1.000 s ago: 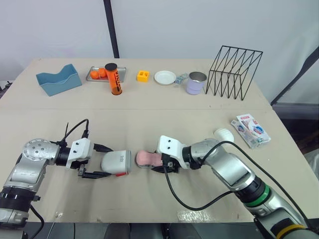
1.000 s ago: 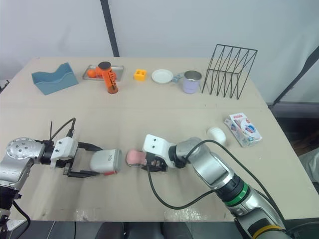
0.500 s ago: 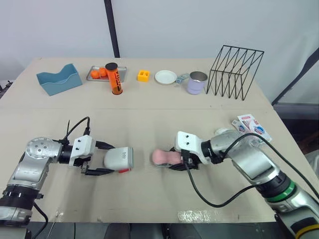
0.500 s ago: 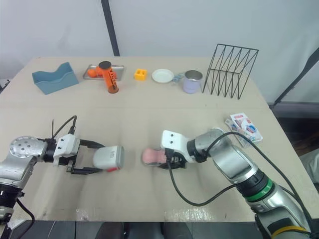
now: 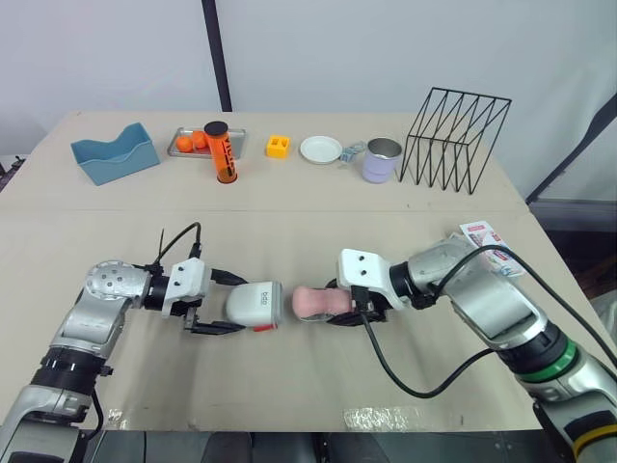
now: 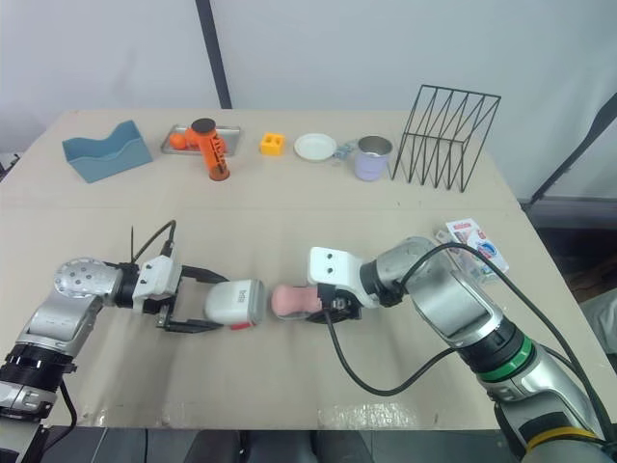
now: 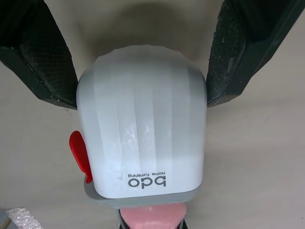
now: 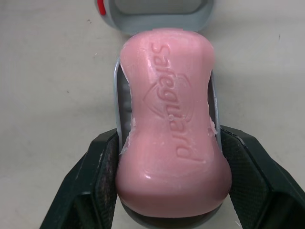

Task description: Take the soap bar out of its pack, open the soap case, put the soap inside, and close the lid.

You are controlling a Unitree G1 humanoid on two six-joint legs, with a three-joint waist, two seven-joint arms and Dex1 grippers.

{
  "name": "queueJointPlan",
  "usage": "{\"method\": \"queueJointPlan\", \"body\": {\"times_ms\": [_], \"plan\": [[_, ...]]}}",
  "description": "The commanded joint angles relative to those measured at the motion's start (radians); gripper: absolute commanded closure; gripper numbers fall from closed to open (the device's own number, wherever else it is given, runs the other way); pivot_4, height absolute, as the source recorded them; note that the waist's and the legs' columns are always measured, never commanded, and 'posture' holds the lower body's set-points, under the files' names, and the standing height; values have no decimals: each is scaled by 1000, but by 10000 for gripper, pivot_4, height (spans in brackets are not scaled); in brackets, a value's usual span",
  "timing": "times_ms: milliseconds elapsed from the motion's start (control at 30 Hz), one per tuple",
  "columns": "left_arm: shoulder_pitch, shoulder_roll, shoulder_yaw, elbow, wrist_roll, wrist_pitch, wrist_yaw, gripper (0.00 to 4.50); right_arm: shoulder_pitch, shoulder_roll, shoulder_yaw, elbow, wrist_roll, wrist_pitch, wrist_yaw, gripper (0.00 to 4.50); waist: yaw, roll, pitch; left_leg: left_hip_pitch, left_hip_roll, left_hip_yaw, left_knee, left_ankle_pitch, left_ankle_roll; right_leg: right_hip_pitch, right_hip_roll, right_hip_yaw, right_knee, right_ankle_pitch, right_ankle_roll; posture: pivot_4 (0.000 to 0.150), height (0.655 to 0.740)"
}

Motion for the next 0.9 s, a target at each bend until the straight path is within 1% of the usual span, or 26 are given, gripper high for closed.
{"method": "queueJointPlan", "body": {"times_ms": [33,333,467,900], "plan": [[-30,-11,-8,-5,7,-14,5,9488,-34,18,1,-23,2,17,3,19777,0,0,0,0,0,0,0,0,0,0,0,0,0,0,0,1500,7400],[-49,-28,-21,-2,16,-8,11,9488,-57,31,60,-44,-15,87,10,19777,0,0,0,0,0,0,0,0,0,0,0,0,0,0,0,1500,7400],[-52,-43,-27,-12,17,4,20,9488,-82,65,83,-35,-25,115,-12,19777,0,0,0,0,0,0,0,0,0,0,0,0,0,0,0,1500,7400],[-54,-56,-41,10,33,-12,38,9488,-122,128,102,-19,-33,140,-28,19777,0,0,0,0,0,-1,0,0,0,0,0,-1,0,0,0,1500,7400]]}}
